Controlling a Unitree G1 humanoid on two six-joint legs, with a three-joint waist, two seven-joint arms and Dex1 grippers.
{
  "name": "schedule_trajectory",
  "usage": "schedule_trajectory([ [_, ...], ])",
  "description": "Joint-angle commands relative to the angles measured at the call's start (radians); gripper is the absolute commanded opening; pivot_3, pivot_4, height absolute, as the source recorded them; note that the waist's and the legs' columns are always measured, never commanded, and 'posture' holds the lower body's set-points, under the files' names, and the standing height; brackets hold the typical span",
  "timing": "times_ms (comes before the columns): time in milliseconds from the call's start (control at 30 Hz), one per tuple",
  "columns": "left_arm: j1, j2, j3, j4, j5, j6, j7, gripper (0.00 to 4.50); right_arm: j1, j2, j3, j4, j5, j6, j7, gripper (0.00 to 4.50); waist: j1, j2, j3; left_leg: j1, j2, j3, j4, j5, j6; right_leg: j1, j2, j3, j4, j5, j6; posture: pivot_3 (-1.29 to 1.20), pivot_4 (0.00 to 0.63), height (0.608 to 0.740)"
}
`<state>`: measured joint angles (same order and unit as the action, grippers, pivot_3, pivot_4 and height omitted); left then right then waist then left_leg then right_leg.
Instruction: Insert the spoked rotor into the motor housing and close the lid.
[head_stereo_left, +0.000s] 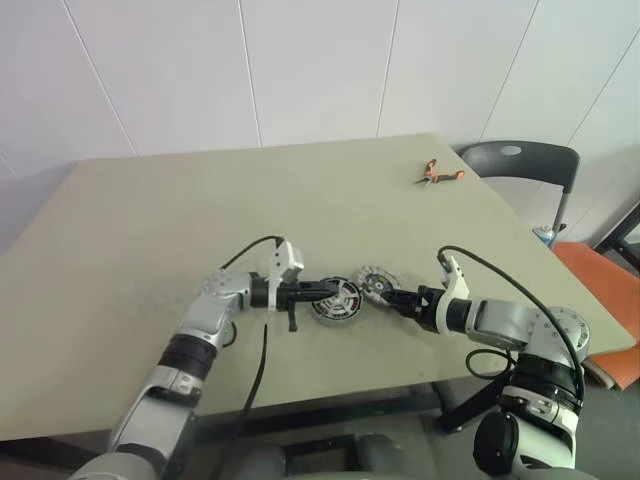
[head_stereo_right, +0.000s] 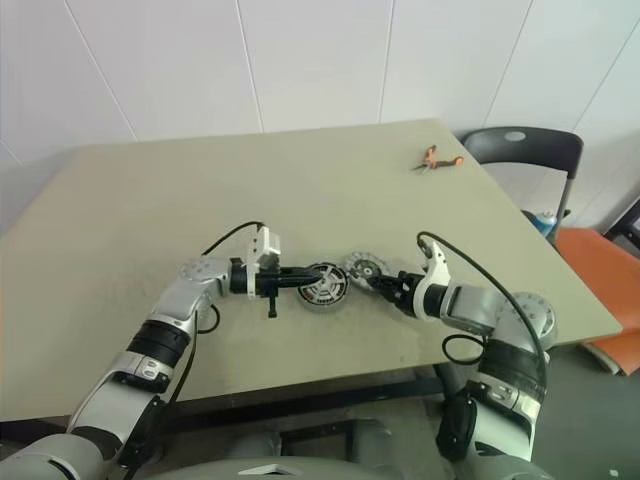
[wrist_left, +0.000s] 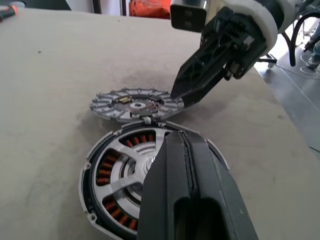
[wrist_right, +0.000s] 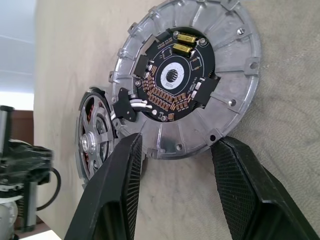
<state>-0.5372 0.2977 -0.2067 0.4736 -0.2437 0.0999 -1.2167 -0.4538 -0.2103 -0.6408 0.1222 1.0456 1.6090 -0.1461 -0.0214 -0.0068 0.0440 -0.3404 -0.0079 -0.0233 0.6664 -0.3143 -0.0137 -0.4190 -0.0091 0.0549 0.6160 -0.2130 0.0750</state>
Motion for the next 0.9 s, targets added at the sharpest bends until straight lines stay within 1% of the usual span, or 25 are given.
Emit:
schedule_trajectory([
  [33, -0.025, 0.016, -0.013, 0.006, 0.026, -0.002, -0.015, 0.0, -0.03, 0.015, -0.029, 0.013, 0.039, 0.005, -0.049, 2.25, 0.0, 0.0, 0.0, 0.0, 0.0, 0.0, 0.0, 0.0, 0.0, 0.0, 0.0, 0.0, 0.0, 0.0, 0.0, 0.0, 0.0, 0.74],
  [167, -0.009, 0.023, -0.034, 0.018, 0.058, -0.008, -0.012, 0.0, -0.046, 0.05, -0.042, 0.015, 0.064, 0.005, -0.075, 2.25, -0.005, 0.0, 0.0, 0.0, 0.001, 0.0, 0.0, 0.0, 0.0, 0.0, 0.0, 0.0, 0.0, 0.0, 0.0, 0.0, 0.0, 0.74],
  [200, -0.006, 0.023, -0.033, 0.018, 0.062, -0.008, -0.007, 0.0, -0.05, 0.058, -0.048, 0.012, 0.071, 0.005, -0.079, 1.87, -0.007, 0.0, 0.0, 0.0, 0.001, 0.0, 0.0, 0.0, 0.0, 0.0, 0.0, 0.0, 0.0, 0.0, 0.0, 0.0, 0.0, 0.74],
  [233, -0.003, 0.022, -0.031, 0.017, 0.063, -0.005, -0.002, 0.0, -0.051, 0.063, -0.051, 0.01, 0.076, 0.005, -0.083, 1.69, -0.012, 0.0, 0.0, 0.0, 0.002, -0.001, 0.0, 0.0, 0.0, 0.0, 0.0, 0.0, 0.0, 0.0, 0.0, 0.0, 0.0, 0.74],
  [400, 0.02, 0.02, -0.02, 0.003, 0.057, 0.003, 0.014, 0.0, -0.051, 0.072, -0.046, 0.003, 0.106, 0.005, -0.091, 0.06, -0.029, 0.0, 0.0, -0.001, 0.002, -0.001, -0.001, 0.0, 0.0, 0.001, 0.0, 0.001, 0.0, 0.0, 0.0, 0.0, 0.0, 0.74],
  [500, 0.037, 0.021, -0.01, -0.005, 0.047, 0.007, 0.019, 0.0, -0.048, 0.046, 0.005, 0.012, 0.141, 0.005, -0.067, 0.02, -0.037, 0.0, 0.0, 0.003, 0.003, -0.002, -0.001, 0.0, 0.001, 0.008, 0.001, 0.0, -0.001, -0.002, -0.003, 0.0, 0.0, 0.74],
  [567, 0.042, 0.019, -0.001, -0.008, 0.038, 0.011, 0.022, 0.0, -0.056, 0.043, 0.007, 0.02, 0.138, 0.005, -0.059, 0.02, -0.041, 0.001, 0.0, 0.003, 0.003, -0.003, -0.001, 0.0, 0.001, 0.008, 0.001, -0.001, -0.001, -0.002, -0.003, 0.0, 0.0, 0.74],
  [700, 0.045, 0.015, 0.028, -0.015, 0.013, 0.023, 0.041, 0.0, -0.069, 0.027, 0.048, -0.004, 0.104, -0.002, 0.002, 0.02, -0.049, 0.001, 0.0, 0.002, 0.003, -0.003, -0.001, 0.0, 0.001, 0.008, 0.001, -0.001, -0.002, -0.002, -0.002, 0.0, 0.0, 0.74],
  [900, 0.028, 0.001, 0.117, -0.081, -0.088, 0.128, 0.085, 0.0, -0.07, -0.012, 0.161, -0.063, 0.057, -0.049, 0.122, 0.02, -0.05, 0.001, 0.0, 0.001, 0.003, -0.003, -0.001, -0.001, 0.001, 0.006, 0.001, -0.001, -0.002, -0.001, 0.0, 0.0, 0.0, 0.74],
])
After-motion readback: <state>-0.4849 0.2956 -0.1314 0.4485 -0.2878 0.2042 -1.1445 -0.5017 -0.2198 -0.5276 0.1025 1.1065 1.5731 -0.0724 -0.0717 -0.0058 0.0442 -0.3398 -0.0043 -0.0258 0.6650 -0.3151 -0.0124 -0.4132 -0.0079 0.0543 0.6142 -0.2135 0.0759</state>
